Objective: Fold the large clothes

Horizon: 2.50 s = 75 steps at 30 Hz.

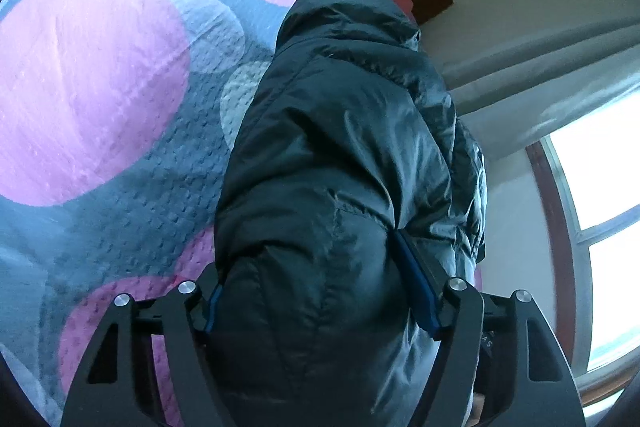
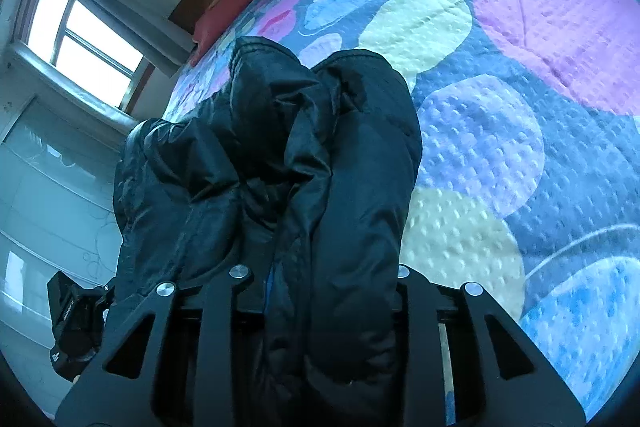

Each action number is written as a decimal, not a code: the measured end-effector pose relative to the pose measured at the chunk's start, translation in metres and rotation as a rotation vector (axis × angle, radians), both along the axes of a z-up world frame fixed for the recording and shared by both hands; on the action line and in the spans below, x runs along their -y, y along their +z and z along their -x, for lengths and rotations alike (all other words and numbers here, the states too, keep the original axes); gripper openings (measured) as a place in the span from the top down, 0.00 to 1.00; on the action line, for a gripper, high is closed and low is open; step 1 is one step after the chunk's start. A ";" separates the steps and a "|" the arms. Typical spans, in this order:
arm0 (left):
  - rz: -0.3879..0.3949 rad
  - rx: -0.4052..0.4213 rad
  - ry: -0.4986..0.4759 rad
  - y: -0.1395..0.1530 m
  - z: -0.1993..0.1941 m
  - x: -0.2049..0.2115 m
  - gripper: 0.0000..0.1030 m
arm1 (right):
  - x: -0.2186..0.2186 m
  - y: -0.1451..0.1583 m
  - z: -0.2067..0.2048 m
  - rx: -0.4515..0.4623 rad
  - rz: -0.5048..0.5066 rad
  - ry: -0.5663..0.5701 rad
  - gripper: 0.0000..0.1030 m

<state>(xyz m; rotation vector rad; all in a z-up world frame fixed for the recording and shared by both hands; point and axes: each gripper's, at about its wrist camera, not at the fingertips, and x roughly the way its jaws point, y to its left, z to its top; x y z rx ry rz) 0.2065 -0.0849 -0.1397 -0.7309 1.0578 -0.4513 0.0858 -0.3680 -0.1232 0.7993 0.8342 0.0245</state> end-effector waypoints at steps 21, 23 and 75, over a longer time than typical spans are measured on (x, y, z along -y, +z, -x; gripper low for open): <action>-0.059 0.067 0.079 0.023 -0.033 -0.076 0.33 | -0.083 0.014 -0.080 0.057 -0.064 0.098 0.74; -0.069 0.074 0.084 0.024 -0.044 -0.083 0.33 | -0.087 0.011 -0.093 0.058 -0.080 0.102 0.74; -0.156 0.071 0.037 0.011 -0.032 -0.144 0.20 | -0.067 -0.007 -0.075 -0.057 -0.117 0.084 0.30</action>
